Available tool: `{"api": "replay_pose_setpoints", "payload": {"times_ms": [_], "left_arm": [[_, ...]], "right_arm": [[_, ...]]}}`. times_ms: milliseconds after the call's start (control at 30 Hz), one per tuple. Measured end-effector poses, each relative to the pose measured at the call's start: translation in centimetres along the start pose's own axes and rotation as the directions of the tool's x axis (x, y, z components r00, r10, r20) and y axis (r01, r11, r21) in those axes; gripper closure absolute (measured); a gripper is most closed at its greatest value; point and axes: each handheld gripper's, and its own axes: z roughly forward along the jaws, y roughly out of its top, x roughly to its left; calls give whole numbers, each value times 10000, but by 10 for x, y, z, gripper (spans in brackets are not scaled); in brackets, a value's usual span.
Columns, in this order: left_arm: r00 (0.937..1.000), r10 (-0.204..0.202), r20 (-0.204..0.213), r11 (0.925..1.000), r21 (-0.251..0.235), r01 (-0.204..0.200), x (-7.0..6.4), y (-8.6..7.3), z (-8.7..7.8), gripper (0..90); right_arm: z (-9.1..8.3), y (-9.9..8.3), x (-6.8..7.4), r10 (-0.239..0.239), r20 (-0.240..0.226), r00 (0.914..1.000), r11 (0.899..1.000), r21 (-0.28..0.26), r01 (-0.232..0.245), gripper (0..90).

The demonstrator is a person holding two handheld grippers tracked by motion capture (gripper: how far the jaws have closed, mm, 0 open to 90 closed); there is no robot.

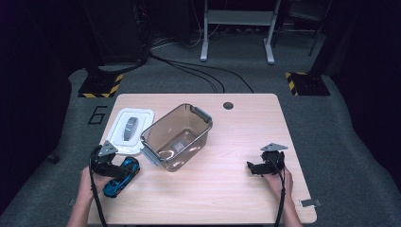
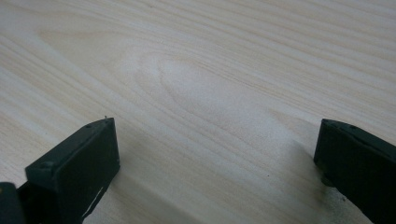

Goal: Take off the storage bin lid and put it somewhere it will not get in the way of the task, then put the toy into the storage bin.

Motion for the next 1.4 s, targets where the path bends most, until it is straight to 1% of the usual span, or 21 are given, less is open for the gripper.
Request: {"api": "replay_pose_setpoints", "payload": {"times_ms": [100, 167, 267, 367, 467, 500, 567, 633, 667, 700, 767, 800, 867, 1000, 1033, 1067, 1133, 1233, 1300, 1333, 1400], "left_arm": [[9997, 228, -89, 9997, -1, -228, -3, 0, -2, 0], [9998, 164, -141, 9999, -32, -165, -6, 0, -2, 0], [9998, 208, -79, 9997, 156, -207, -8, -1, -1, 0], [9998, 83, -180, 9995, 322, -77, -12, -1, 1, 0], [9997, -242, -61, 9978, 615, 245, -13, -2, 8, 0], [9997, -242, -61, 9978, 615, 245, -13, -2, 8, 0], [9992, -355, -203, 9968, 702, 369, -14, -2, 13, 0], [9982, -592, -113, 9948, 818, 600, -14, -1, 16, 0], [9960, -864, -216, 9937, 705, 877, -16, -1, 19, 0], [9971, -751, -151, 9930, 898, 761, -15, -1, 20, 0], [9947, -992, -264, 9904, 941, 1012, -16, -1, 25, 0], [9940, -1065, -255, 9871, 1177, 1088, -16, 0, 26, 0], [9927, -1166, -305, 9866, 1109, 1193, -16, 0, 28, 0], [9926, -1115, -480, 9847, 1294, 1169, -18, 1, 31, 6], [9928, -1149, -329, 9829, 1407, 1184, -19, 2, 33, 28], [9928, -1149, -329, 9829, 1407, 1184, -19, 2, 33, 43], [9930, -1104, -410, 9827, 1454, 1152, -20, 3, 35, 62], [9926, -1128, -442, 9815, 1505, 1182, -21, 4, 37, 147], [9920, -1193, -419, 9804, 1526, 1243, -22, 4, 38, 160], [9914, -1177, -572, 9795, 1577, 1254, -22, 4, 39, 178], [9909, -1222, -565, 9782, 1620, 1298, -21, 4, 39, 190]], "right_arm": [[0, 0, 0, -11, -28, 10000, 10000, 4, 11, 0], [0, 0, 0, -10, -31, 10000, 10000, 4, 10, 0], [0, 0, 0, -6, -11, 10000, 10000, -5, 6, 0], [0, 0, 0, -9, -8, 10000, 10000, -7, 9, 0], [0, 0, 0, -7, -8, 10000, 10000, -7, 7, 0], [0, 0, 0, -7, -8, 10000, 10000, -7, 7, 0], [0, 0, 0, -8, -10, 10000, 10000, -9, 8, 0], [0, 0, 0, -10, -19, 10000, 10000, -16, 10, 0], [0, 0, 0, -8, -9, 10000, 10000, -11, 8, 0], [0, 0, 0, -11, -16, 10000, 10000, -19, 11, 0], [0, 0, 0, -10, -2, 10000, 10000, -13, 10, 0], [0, 0, 0, -12, -9, 10000, 10000, -11, 12, 0], [0, 0, 0, -11, -3, 10000, 10000, -13, 11, 0], [0, 0, 0, -11, -2, 10000, 10000, -13, 11, 0], [0, 0, 0, -9, -2, 10000, 10000, -11, 9, 0], [0, 0, 0, -9, -2, 10000, 10000, -11, 9, 0], [0, 0, 0, -9, -3, 10000, 10000, -10, 9, 0], [0, 0, 0, -10, -3, 10000, 10000, -13, 10, 0], [0, 0, 0, -10, -3, 10000, 10000, -12, 10, 0], [0, 0, 0, -12, -3, 10000, 10000, -13, 12, 0], [0, 0, 0, -8, -2, 10000, 10000, -13, 8, 0]]}}
